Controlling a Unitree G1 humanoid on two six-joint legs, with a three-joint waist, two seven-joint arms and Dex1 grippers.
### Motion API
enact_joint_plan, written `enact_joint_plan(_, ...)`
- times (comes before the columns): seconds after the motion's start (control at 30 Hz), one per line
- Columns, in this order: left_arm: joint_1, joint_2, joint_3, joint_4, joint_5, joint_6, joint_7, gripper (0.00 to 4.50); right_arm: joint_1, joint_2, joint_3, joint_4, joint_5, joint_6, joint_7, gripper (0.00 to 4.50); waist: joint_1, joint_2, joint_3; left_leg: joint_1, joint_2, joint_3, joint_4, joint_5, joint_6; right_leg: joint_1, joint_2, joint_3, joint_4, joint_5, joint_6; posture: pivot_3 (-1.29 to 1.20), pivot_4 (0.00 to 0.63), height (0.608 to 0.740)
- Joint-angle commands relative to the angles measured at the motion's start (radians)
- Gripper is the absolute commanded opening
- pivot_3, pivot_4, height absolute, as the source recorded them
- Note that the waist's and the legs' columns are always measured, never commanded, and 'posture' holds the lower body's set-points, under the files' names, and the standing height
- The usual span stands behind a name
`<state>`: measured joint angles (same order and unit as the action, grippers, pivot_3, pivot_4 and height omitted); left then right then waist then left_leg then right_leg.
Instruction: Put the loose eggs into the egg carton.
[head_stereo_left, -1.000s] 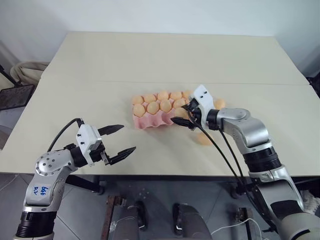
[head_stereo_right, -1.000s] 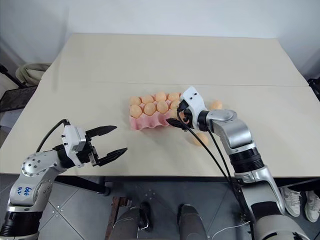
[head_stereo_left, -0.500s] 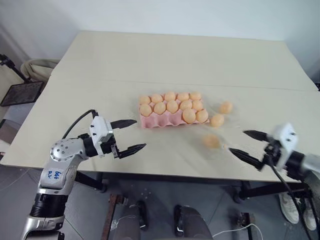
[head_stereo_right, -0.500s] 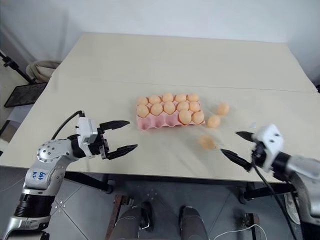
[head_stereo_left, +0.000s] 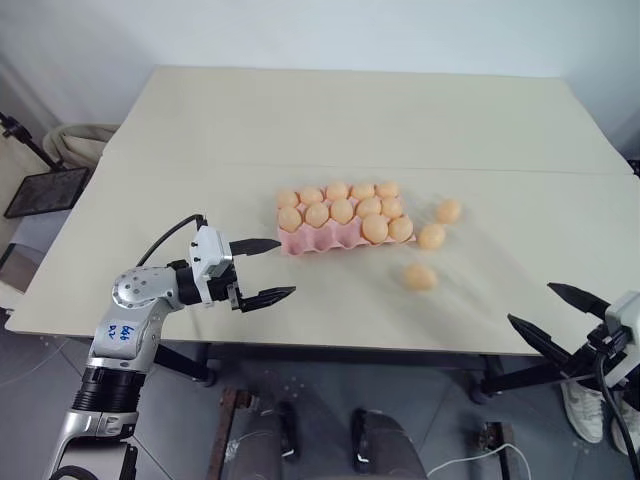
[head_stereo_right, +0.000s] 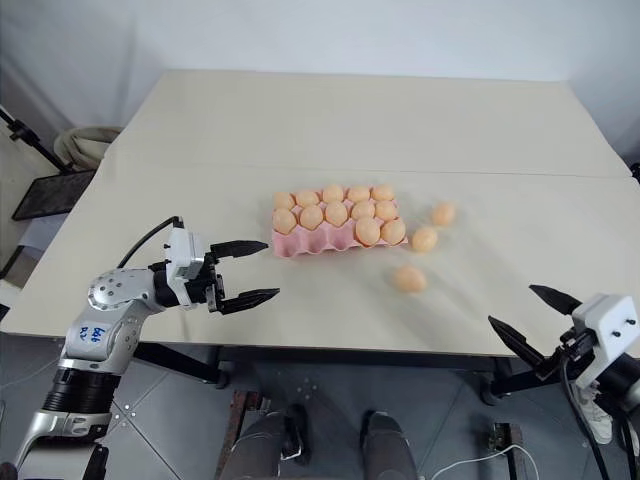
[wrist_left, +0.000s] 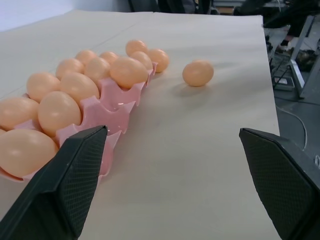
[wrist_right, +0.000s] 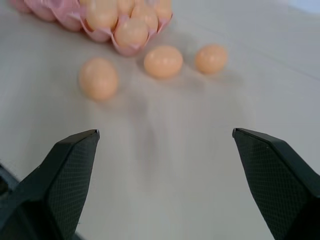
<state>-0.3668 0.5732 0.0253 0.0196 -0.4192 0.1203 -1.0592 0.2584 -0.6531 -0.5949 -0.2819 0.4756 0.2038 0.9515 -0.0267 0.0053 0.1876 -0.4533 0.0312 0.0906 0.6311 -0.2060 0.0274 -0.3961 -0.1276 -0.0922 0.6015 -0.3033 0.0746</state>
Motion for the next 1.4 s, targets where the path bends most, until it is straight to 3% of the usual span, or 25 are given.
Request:
enact_joint_plan(0.03,0.012,0.011,0.031,-0.032,-0.001,-0.024,0.008,4.50,-0.045,-0.088,0.030,-0.087,0.083,0.144,-0.010,4.47,-0.002,0.000,0.000,0.005,0.000,0.001,-0.003,-0.001,0.004,0.005,-0.001,-0.001,-0.006,0.003,0.006,0.00,0.150,0.740)
enact_joint_plan(0.1,0.034,0.018,0.044,-0.051,-0.004,-0.022,0.015,4.50,-0.115,-0.135,0.073,-0.111,0.118,0.245,-0.043,4.47,-0.004,-0.001,0.000,0.008,-0.001,0.008,-0.005,-0.002,0.006,0.006,-0.001,-0.001,-0.006,0.007,0.013,0.00,0.150,0.740)
enact_joint_plan(0.13,0.047,0.021,0.050,-0.060,-0.005,-0.022,0.020,4.50,-0.156,-0.151,0.100,-0.114,0.122,0.281,-0.063,4.47,-0.003,-0.001,0.001,0.011,-0.001,0.012,-0.006,-0.002,0.007,0.005,-0.001,0.000,-0.004,0.016,0.028,0.00,0.150,0.740)
enact_joint_plan(0.5,0.140,0.039,0.089,-0.164,-0.013,-0.003,0.084,4.50,-0.499,-0.150,0.497,0.025,0.002,0.479,-0.159,4.47,0.026,-0.002,0.001,0.014,0.000,0.016,-0.013,0.001,0.004,0.001,-0.002,0.010,-0.003,0.014,0.025,0.00,0.150,0.740)
enact_joint_plan(0.7,0.175,0.050,0.099,-0.217,-0.029,0.019,0.088,4.50,-0.551,-0.103,0.583,0.106,-0.069,0.453,-0.186,4.47,0.026,-0.002,0.001,0.013,-0.001,0.024,-0.016,-0.001,0.007,-0.004,-0.002,0.011,-0.003,0.015,0.027,0.00,0.150,0.740)
enact_joint_plan(0.93,0.171,0.044,0.087,-0.233,-0.042,0.041,0.073,4.50,-0.543,-0.055,0.570,0.115,-0.090,0.380,-0.174,2.15,0.026,-0.002,0.001,0.014,-0.001,0.030,-0.016,0.000,0.009,-0.006,-0.002,0.012,0.000,0.017,0.031,0.00,0.150,0.740)
enact_joint_plan(1.0,0.171,0.044,0.088,-0.230,-0.041,0.041,0.071,4.50,-0.551,-0.052,0.563,0.104,-0.079,0.363,-0.154,1.69,0.025,-0.002,0.001,0.014,-0.001,0.031,-0.016,0.000,0.008,-0.007,-0.001,0.013,0.000,0.018,0.031,0.00,0.150,0.740)
enact_joint_plan(1.17,0.178,0.044,0.111,-0.208,-0.037,0.039,0.088,4.50,-0.673,0.006,0.607,0.068,-0.071,0.397,-0.173,1.69,0.019,-0.002,0.001,0.013,-0.001,0.034,-0.016,0.000,0.008,-0.011,-0.001,0.016,0.002,0.018,0.031,0.00,0.150,0.740)
enact_joint_plan(1.4,0.217,0.036,0.129,-0.229,-0.016,0.049,0.163,4.50,-0.938,0.219,0.764,0.234,-0.177,0.447,-0.284,1.69,-0.005,-0.003,0.001,0.013,0.000,0.035,-0.016,0.002,0.006,-0.016,-0.001,0.018,0.009,0.017,0.029,0.00,0.150,0.740)
